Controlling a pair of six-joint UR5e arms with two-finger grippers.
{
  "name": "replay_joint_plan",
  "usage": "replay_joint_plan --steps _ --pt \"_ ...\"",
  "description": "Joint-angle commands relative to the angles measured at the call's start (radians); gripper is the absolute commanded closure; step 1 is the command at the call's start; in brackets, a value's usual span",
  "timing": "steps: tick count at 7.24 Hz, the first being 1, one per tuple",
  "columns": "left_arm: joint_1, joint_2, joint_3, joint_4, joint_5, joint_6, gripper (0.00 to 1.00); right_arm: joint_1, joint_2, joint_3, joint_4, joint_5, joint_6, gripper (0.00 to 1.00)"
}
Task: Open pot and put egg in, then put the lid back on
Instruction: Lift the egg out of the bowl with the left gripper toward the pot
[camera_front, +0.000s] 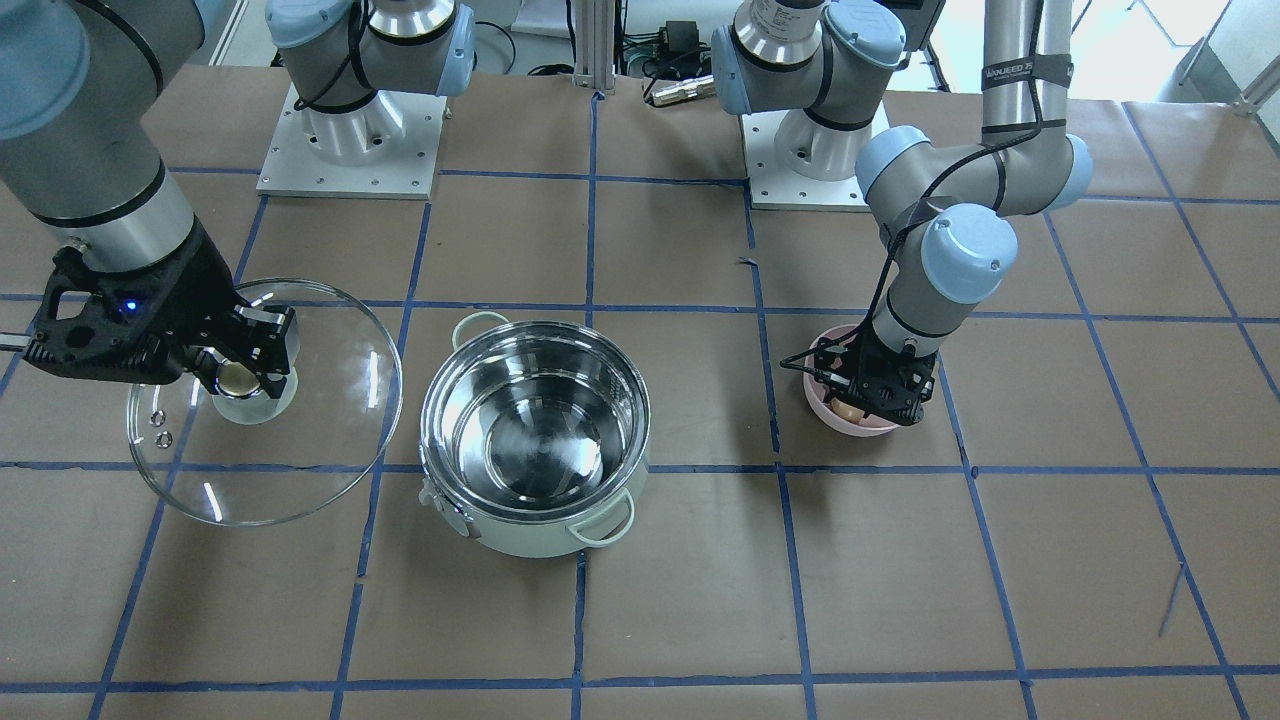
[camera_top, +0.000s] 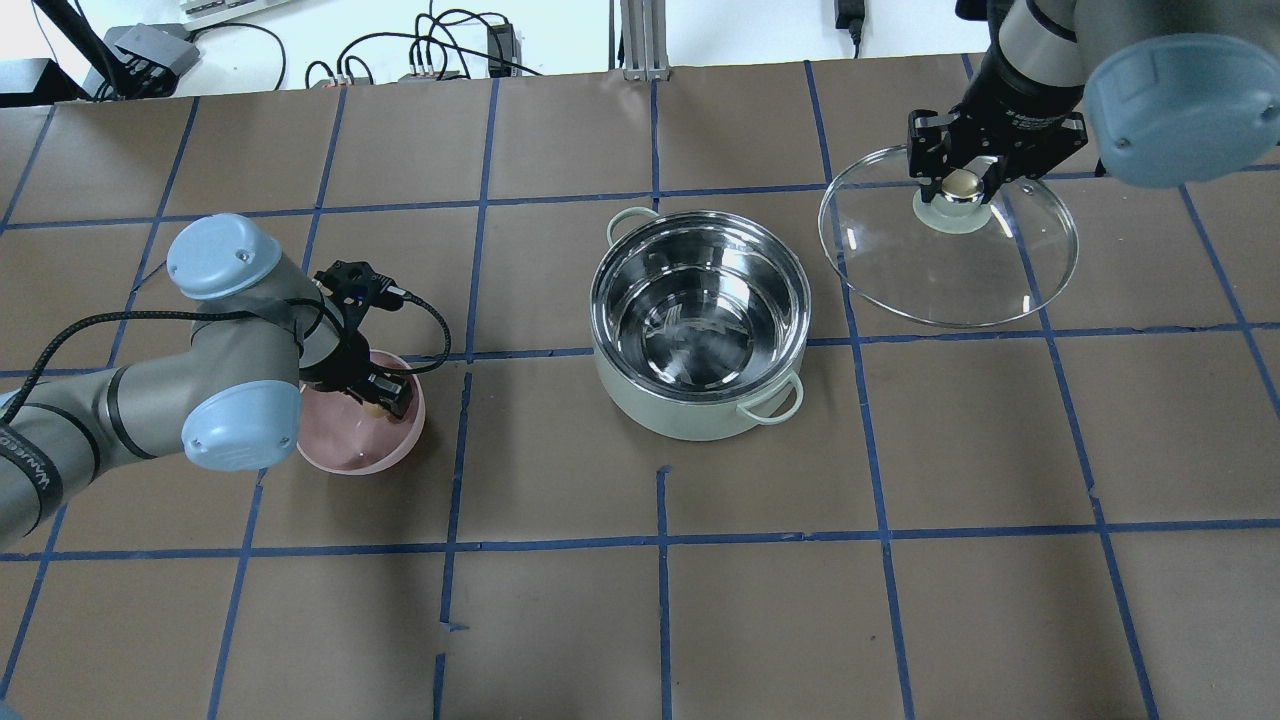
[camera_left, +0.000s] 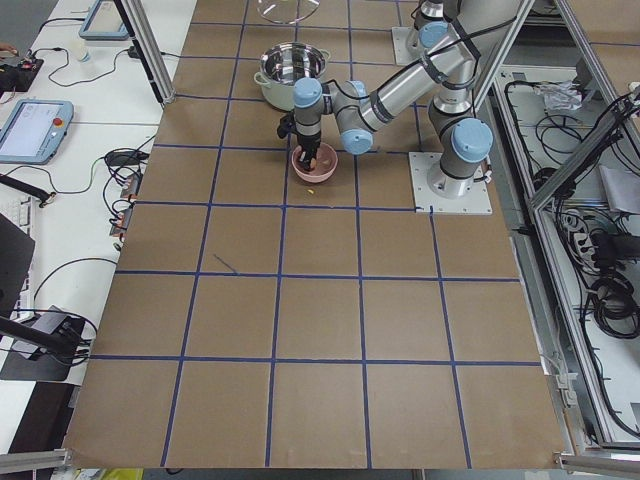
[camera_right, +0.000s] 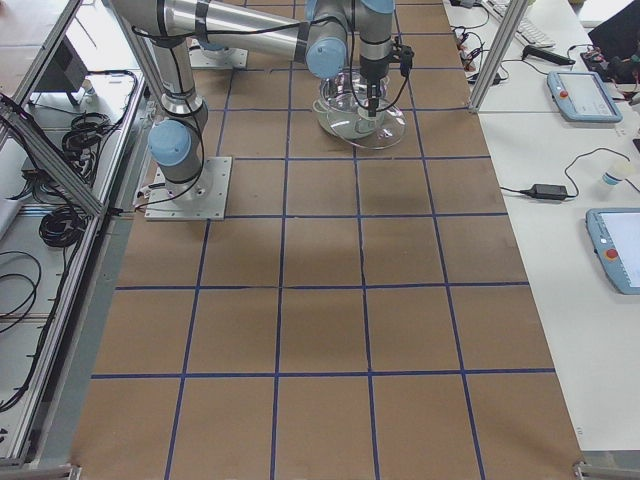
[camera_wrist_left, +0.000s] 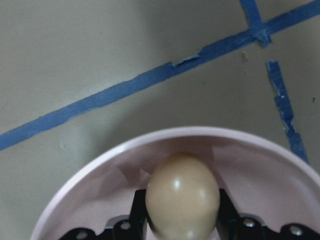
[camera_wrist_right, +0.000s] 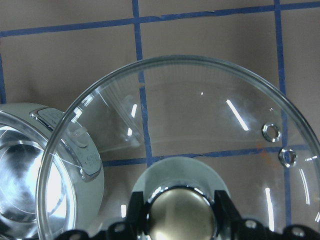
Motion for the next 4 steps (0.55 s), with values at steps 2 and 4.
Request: replay_joint_plan --steps 2,4 --pt "-0.007 0.093 0.144 -0.243 0.002 -0.085 0.84 0.0 0.0 0.003 0.0 0.001 0.0 0.63" --pt "-0.102 0.093 0.23 -0.3 -0.025 -0.241 0.84 0.0 0.0 0.003 0.0 0.001 0.0 0.63"
